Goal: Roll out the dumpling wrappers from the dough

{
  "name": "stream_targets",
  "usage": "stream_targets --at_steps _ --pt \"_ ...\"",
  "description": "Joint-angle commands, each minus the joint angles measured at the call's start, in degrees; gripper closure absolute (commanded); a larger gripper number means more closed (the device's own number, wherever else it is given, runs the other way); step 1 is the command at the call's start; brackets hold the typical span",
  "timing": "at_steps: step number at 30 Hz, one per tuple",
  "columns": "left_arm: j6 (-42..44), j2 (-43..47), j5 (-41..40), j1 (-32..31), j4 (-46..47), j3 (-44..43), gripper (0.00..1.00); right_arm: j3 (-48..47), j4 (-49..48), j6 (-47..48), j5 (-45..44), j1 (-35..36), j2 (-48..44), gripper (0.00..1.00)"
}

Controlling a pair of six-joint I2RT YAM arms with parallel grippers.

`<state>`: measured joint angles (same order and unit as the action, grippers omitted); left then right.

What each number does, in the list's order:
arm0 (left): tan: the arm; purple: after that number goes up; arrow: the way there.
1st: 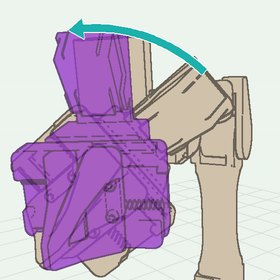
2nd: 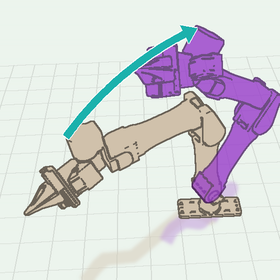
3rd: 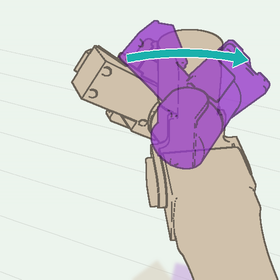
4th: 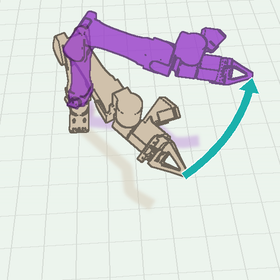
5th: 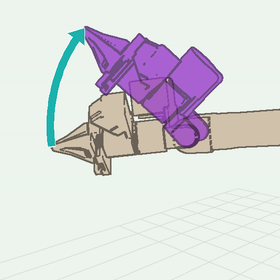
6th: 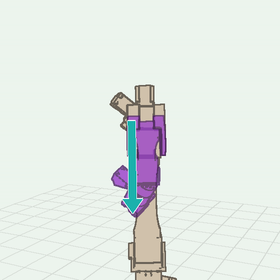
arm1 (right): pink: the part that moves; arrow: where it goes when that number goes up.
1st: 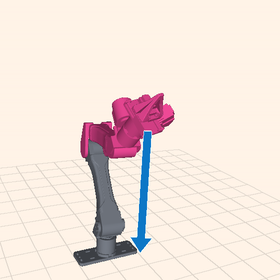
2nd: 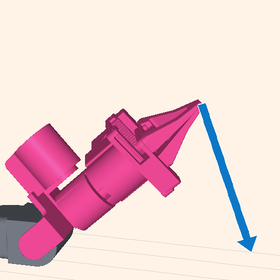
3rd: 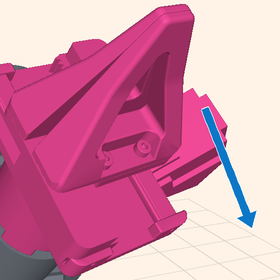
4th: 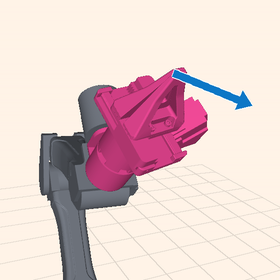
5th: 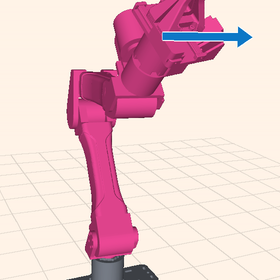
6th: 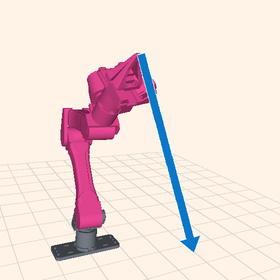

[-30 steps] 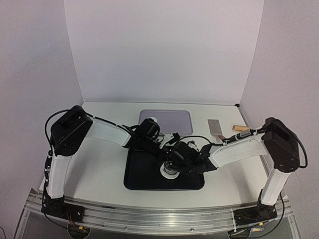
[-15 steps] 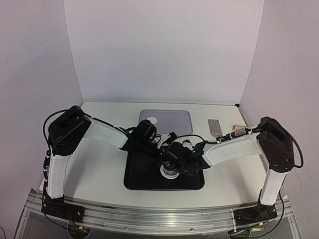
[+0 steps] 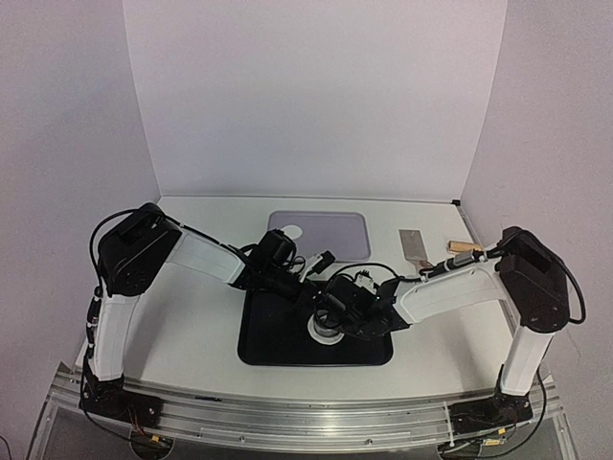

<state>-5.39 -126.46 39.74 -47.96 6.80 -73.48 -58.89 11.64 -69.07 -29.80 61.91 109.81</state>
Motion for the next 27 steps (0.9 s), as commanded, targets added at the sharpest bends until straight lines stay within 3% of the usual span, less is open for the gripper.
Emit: stream_targets --at_steps 1,8,13,20,23,27 --pt "-2.4 -17.7 -5.1 -3.6 -27.9 7.4 1.0 11.4 -2.4 -5.7 28.6 0.3 15.5 1.0" --pt "-1.6 -18.1 -8.3 -4.2 -27.0 6.5 1.0 14.3 -4.8 -6.3 27.0 -0.6 14.0 1.0" --pt "2.0 -15.1 -14.1 -7.0 -25.2 5.7 1.0 12.9 -0.6 0.3 21.9 -0.6 13.4 1.0" --pt "2.4 -13.8 -15.9 -7.2 -26.5 5.1 1.0 12.7 1.7 1.2 23.7 -0.8 14.3 1.0" --pt "2.8 -12.0 -16.2 -7.1 -27.9 4.7 1.0 9.1 11.1 4.1 17.7 -0.1 10.9 1.0" --pt "2.7 -9.3 -18.7 -6.7 -26.0 6.3 1.0 10.0 12.7 5.2 9.1 0.1 4.4 1.0"
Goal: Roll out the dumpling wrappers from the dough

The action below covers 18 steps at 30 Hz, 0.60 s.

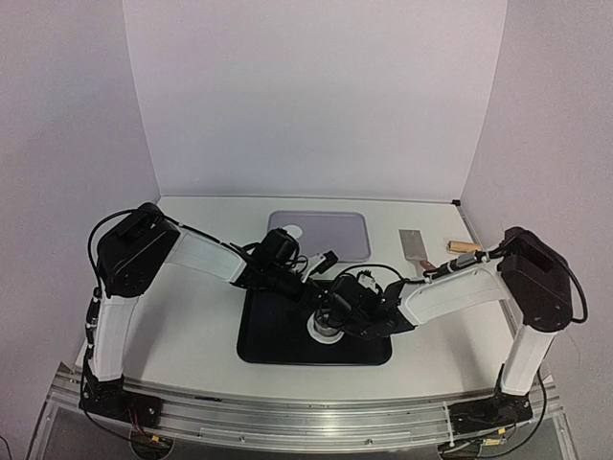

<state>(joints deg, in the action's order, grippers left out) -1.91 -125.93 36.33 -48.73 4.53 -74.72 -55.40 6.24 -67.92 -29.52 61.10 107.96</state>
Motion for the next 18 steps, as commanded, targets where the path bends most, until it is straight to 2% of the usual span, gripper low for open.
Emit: stream_targets --at_steps 1,4,10,18 --pt "-0.8 -9.1 -16.3 -5.8 -22.3 8.4 1.0 6.7 18.1 4.3 7.3 0.9 5.3 1.0" --pt "-0.6 -8.1 -18.8 -4.9 -18.7 9.9 1.0 6.1 18.0 6.0 4.7 0.9 5.0 1.0" --pt "0.2 -6.5 -21.3 -4.8 -14.0 10.4 1.0 5.4 15.3 6.9 5.0 0.9 8.5 1.0" --pt "1.6 -5.1 -22.3 -4.8 -8.4 11.3 1.0 6.5 11.0 7.6 1.3 0.9 7.0 1.0"
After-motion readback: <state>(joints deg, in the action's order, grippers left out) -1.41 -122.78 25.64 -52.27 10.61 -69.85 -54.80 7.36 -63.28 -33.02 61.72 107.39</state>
